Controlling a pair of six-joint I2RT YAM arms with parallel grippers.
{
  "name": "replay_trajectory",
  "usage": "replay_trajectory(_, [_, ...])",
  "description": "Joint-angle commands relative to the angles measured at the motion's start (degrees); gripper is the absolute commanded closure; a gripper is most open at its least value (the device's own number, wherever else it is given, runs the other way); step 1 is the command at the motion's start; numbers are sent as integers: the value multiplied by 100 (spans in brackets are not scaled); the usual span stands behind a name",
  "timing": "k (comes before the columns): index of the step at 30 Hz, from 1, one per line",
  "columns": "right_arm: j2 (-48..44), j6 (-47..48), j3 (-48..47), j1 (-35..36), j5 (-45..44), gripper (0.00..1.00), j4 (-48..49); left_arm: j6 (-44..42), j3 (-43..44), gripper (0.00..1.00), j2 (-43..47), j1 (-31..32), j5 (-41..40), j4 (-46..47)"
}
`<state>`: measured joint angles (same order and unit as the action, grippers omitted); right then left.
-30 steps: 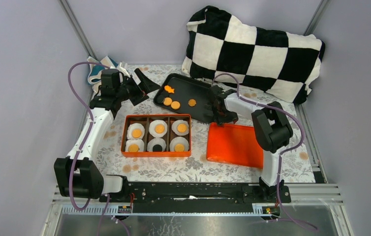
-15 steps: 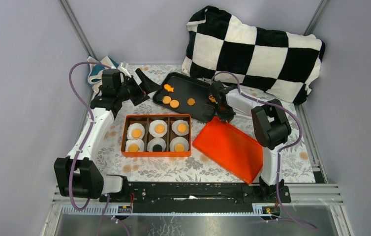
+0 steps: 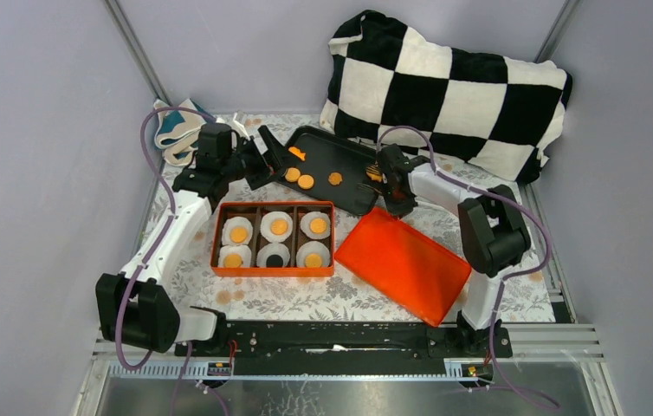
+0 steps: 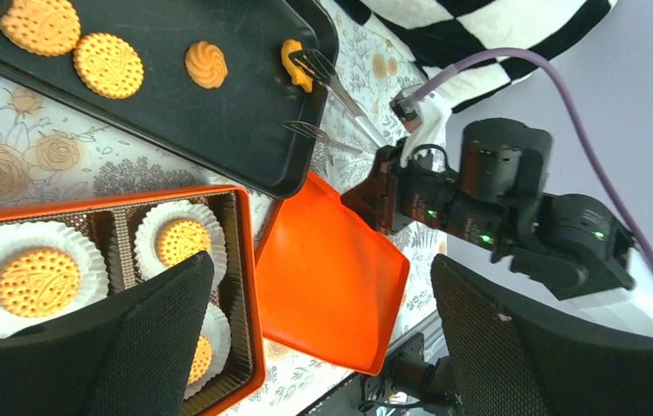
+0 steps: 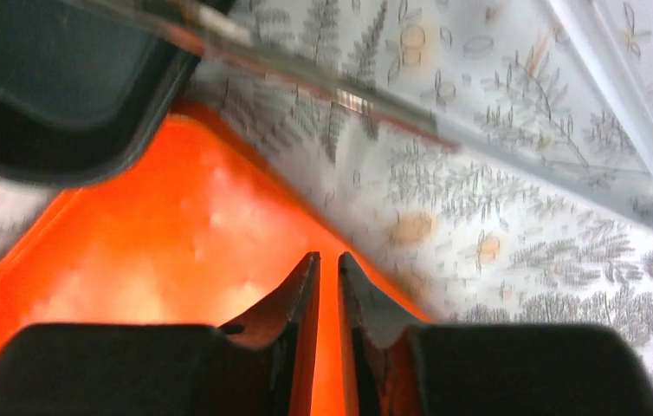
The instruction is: Pack the cookies
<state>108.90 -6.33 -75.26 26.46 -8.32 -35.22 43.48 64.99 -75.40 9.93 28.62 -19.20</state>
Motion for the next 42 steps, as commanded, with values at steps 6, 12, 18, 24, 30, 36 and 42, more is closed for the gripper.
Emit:
replay_trajectory(6, [-1428,-399,-95,60,76,100,-984,-32,183,2,-120,312,-275,139])
replay_trajectory(12, [-1050,-378,-135,59,-7,79,-1155,-63,189,2,-177,424,-294,130])
replay_trajectory(18, [-523,-445,146,59,-104,57,-644,-109,137,2,-218,472,-325,136])
replay_trajectory(24, [263,-422,-217,11,-329,57,-539,-112,122,2,-337,487,-335,173])
replay_trajectory(30, [914,-248,-726,-278,-54,60,-545,-137,213,2,-541,498,-328,223])
replay_trajectory(36, [888,-222,-1068,-340,-35,58,-671,-160,447,2,-934,500,-250,257])
replay_trajectory(42, [887,-122,-1393,-387,-391,55,-934,-104,408,2,-1157,498,-97,381])
